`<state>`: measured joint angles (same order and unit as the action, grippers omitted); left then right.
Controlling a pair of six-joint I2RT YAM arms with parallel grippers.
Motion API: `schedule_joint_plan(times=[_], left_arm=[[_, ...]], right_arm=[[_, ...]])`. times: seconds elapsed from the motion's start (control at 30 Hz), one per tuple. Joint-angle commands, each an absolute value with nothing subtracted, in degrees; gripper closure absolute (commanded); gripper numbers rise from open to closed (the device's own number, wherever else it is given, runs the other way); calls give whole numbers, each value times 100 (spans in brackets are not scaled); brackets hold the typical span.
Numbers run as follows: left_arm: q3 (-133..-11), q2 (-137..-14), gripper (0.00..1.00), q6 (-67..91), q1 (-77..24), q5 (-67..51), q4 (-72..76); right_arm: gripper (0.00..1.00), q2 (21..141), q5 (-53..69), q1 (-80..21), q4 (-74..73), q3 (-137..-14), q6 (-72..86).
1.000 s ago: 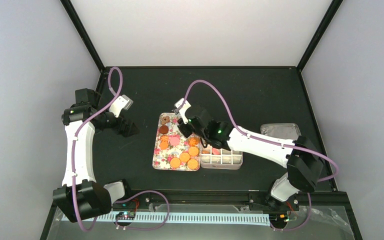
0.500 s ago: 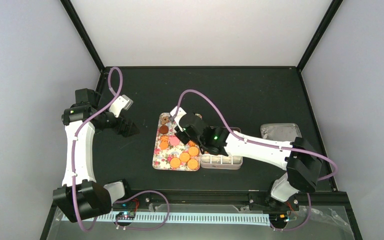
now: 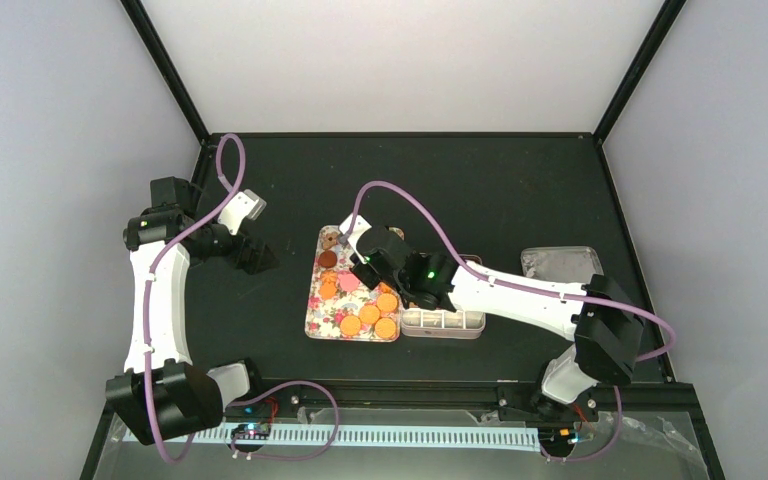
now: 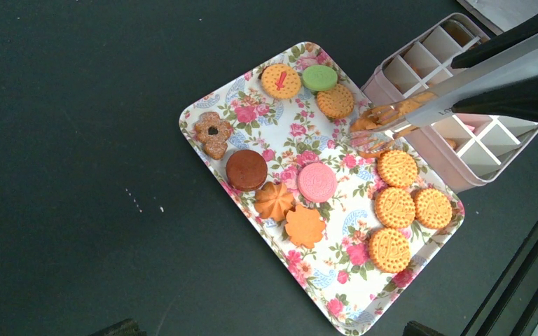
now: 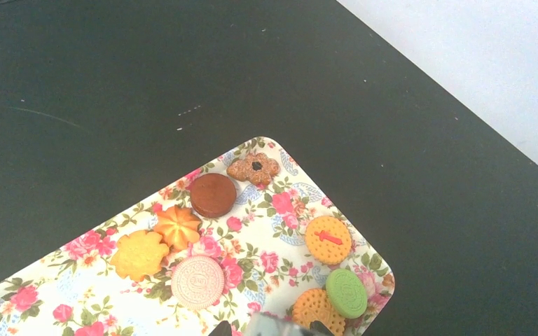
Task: Pack the cookies
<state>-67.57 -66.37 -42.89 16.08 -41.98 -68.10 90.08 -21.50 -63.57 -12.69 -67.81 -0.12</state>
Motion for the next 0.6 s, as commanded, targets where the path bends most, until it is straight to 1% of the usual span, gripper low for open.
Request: schedule_joint_plan(times=[0.0,0.57], left_arm=[[-6952,-6557,1,-4324,1645,-4201,-6873],[-6941,-6568,1,-4324,1644,-4216,-6860]], right_arm=[[74,8892,-2185,-6371,-1412,-6895,-53],[73,8737,-2268,-6370,-1527,-7091,-152]])
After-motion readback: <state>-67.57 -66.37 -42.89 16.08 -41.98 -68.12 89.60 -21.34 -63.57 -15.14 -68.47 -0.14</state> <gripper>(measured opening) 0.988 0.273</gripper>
